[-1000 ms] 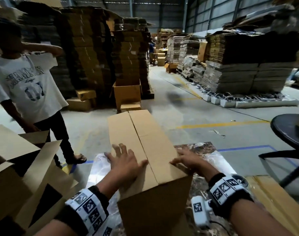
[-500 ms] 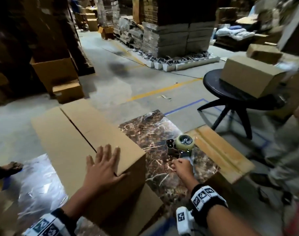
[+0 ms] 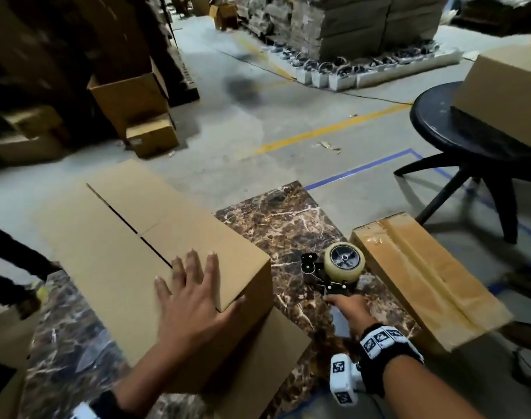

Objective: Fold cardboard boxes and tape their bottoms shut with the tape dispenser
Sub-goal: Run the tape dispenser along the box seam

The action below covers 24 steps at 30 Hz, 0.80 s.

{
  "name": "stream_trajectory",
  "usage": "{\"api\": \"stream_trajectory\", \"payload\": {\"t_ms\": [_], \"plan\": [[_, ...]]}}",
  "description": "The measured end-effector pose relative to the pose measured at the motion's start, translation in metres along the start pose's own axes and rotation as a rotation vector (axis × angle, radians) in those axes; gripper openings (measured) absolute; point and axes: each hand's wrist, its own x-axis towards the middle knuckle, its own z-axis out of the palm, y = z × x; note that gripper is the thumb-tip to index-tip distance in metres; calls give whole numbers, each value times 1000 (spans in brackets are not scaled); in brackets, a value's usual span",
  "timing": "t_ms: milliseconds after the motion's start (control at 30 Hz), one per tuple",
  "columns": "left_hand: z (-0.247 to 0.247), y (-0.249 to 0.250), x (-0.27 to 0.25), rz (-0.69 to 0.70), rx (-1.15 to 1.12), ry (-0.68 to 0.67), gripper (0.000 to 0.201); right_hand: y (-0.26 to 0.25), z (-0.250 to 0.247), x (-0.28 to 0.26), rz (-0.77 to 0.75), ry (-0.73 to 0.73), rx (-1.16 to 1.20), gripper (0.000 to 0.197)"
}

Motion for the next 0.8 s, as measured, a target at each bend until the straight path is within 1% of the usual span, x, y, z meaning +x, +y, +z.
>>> {"api": "stream_trajectory", "payload": {"t_ms": [33,67,100,133,167,233,333,400,467,567,633,700,733,800], "plan": [[1,7,-3,-13,-11,0,110,-4,2,3,83,-153,122,20],[1,17,-7,-31,-17,-7,108,-8,2,6,172,-295,205,19],[2,29,-12,-52,-18,-13,106,-12,1,11,246,-395,254,24],[1,42,-17,-79,-20,-18,104,-18,0,17,295,-466,270,26],[1,55,-21,-103,-28,-30,103,-25,-1,21,311,-521,282,23],[-1,83,-23,-147,-63,-86,104,-41,-7,24,291,-584,339,16],[-4,107,-20,-154,-112,-147,112,-77,-22,10,212,-560,393,20],[-9,106,-15,-119,-144,-152,111,-108,-34,-12,86,-532,379,22],[-18,94,-13,-46,-131,-107,102,-137,-43,-40,-52,-490,352,22],[-30,64,-4,129,-23,-34,77,-176,-44,-93,-248,-406,286,19],[-34,40,4,266,1,2,58,-197,-30,-131,-350,-375,235,17],[-29,18,12,410,-41,79,50,-210,-7,-168,-426,-352,158,17],[-26,3,17,451,-59,129,46,-215,9,-186,-453,-356,117,16],[-19,-35,30,466,-59,230,41,-217,42,-217,-444,-414,84,12]]}}
